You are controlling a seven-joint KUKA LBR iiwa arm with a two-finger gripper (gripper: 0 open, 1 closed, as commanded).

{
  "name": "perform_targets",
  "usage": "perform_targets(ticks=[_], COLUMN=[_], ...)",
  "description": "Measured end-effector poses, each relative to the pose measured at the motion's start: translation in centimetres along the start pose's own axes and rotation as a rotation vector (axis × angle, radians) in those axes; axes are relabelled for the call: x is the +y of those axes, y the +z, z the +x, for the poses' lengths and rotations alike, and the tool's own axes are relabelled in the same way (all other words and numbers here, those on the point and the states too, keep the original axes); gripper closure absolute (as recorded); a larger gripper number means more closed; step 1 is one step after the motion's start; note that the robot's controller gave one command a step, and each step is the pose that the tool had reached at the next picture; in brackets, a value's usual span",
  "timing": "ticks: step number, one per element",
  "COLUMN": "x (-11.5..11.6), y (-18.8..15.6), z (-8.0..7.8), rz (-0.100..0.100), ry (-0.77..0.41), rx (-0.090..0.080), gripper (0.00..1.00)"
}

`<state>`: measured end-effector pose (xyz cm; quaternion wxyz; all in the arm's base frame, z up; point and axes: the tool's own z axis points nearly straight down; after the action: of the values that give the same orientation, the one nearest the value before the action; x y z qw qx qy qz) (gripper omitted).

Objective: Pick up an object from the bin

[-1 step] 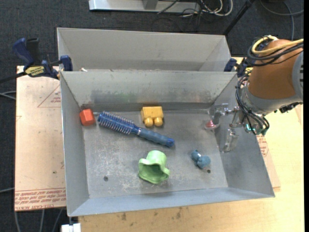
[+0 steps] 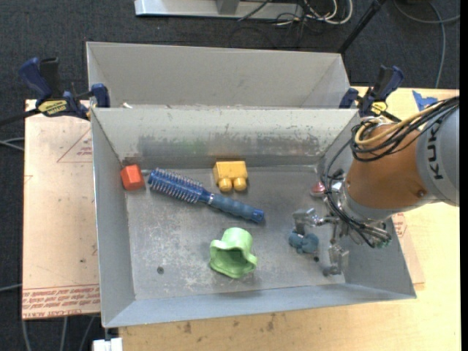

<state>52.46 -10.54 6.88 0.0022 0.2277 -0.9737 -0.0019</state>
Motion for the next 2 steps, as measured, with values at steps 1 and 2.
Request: perform_targets(ticks=[1,2], x=[2.69,2.62], y=[-0.04,-0.08], z=[0.75,0.75], rz=[0.003,0.004], ry=[-0.643,-0.644], rx=[-0.002,-0.002], gripper=[0.00,1.00])
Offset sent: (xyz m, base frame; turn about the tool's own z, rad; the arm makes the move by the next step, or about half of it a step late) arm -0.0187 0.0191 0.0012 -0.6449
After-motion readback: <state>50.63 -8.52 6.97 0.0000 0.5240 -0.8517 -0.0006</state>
